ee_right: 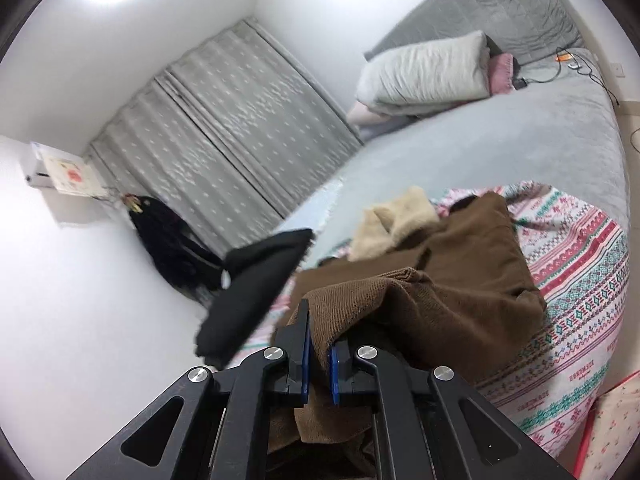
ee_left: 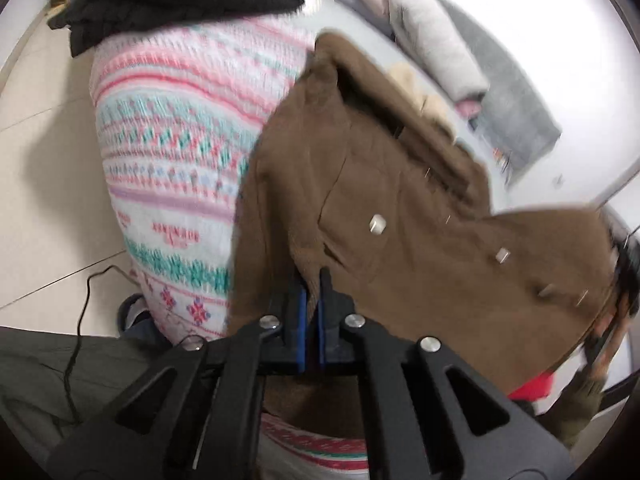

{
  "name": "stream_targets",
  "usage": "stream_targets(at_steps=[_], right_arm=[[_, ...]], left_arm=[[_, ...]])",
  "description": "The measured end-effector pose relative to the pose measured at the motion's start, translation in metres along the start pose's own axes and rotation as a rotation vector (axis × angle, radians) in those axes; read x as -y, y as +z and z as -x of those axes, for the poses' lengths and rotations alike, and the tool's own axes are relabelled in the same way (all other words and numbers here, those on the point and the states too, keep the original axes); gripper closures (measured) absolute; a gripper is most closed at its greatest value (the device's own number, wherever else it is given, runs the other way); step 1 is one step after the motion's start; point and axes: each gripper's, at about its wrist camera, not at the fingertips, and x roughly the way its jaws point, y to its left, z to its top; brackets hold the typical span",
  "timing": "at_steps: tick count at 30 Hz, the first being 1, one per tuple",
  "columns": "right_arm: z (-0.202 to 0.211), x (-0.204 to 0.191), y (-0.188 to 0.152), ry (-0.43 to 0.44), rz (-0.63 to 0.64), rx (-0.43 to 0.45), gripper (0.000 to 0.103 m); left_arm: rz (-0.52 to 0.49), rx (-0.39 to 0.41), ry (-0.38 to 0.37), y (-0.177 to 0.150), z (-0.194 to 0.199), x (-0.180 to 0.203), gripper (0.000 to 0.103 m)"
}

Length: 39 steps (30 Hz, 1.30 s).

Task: Fold large clothes
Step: 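Grasp the brown jacket's folded edge with the right tool and lift it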

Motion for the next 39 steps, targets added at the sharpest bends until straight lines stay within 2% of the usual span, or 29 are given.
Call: stream_targets(at_steps=[2,6,8,10,12,13,15,18,20,22,24,26,30,33,36,39], right_arm=[[0.019,-0.008,-0.008,0.044,-0.011,0.022,0.097],[0.052,-0.021,-0.024,0.129,-0.055,0.06,0.097],[0.064,-0.02,-0.027,0.152,-0.06,0.085,0.098],[0.057,0.0,-0.022,0.083,-0.082,0.087,0.098],[0.047,0.03,-0.011,0.014,-0.203,0.039,0.097],[0.051,0.031,-0.006,0.018,-0.209,0.044,0.097],[0.067,0.007,-0.003,0.048,-0.126,0.075,0.098],[0.077,-0.008,-0.006,0.065,-0.091,0.065,0.098],[0.078,0.004,-0.016,0.051,-0.118,0.043,0.098],[0.076,0.025,-0.026,0.033,-0.172,0.024,0.097],[0.073,0.038,-0.032,0.057,-0.21,0.027,0.098],[0.07,0.033,-0.024,0.07,-0.188,0.05,0.097],[0.053,0.017,0.014,0.077,-0.125,0.075,0.098],[0.024,0.028,0.056,0.041,-0.136,0.093,0.098],[-0.02,0.055,0.108,0.005,-0.19,0.117,0.098],[-0.071,0.08,0.148,-0.059,-0.218,0.112,0.098]], left_arm=[[0.004,0.055,-0.023,0.011,0.023,0.005,0.098],[0.017,0.086,-0.081,0.033,0.05,0.022,0.098],[-0.013,0.146,-0.073,0.048,0.062,0.033,0.098],[0.028,0.137,-0.075,0.069,0.058,0.033,0.098],[0.051,0.127,-0.114,0.088,0.062,0.041,0.098],[0.026,0.147,-0.1,0.092,0.064,0.048,0.098],[-0.049,0.197,-0.06,0.091,0.071,0.065,0.098],[-0.056,0.192,-0.069,0.082,0.068,0.063,0.098],[-0.038,0.186,-0.047,0.073,0.06,0.051,0.098],[-0.028,0.186,-0.064,0.072,0.054,0.046,0.098],[-0.039,0.208,-0.068,0.079,0.053,0.054,0.098],[-0.064,0.25,-0.067,0.092,0.055,0.068,0.098],[-0.037,0.277,-0.087,0.148,0.045,0.094,0.098],[0.012,0.291,-0.063,0.206,0.021,0.114,0.098],[0.077,0.291,-0.031,0.271,-0.024,0.13,0.098],[0.115,0.237,0.012,0.343,-0.106,0.149,0.098]])
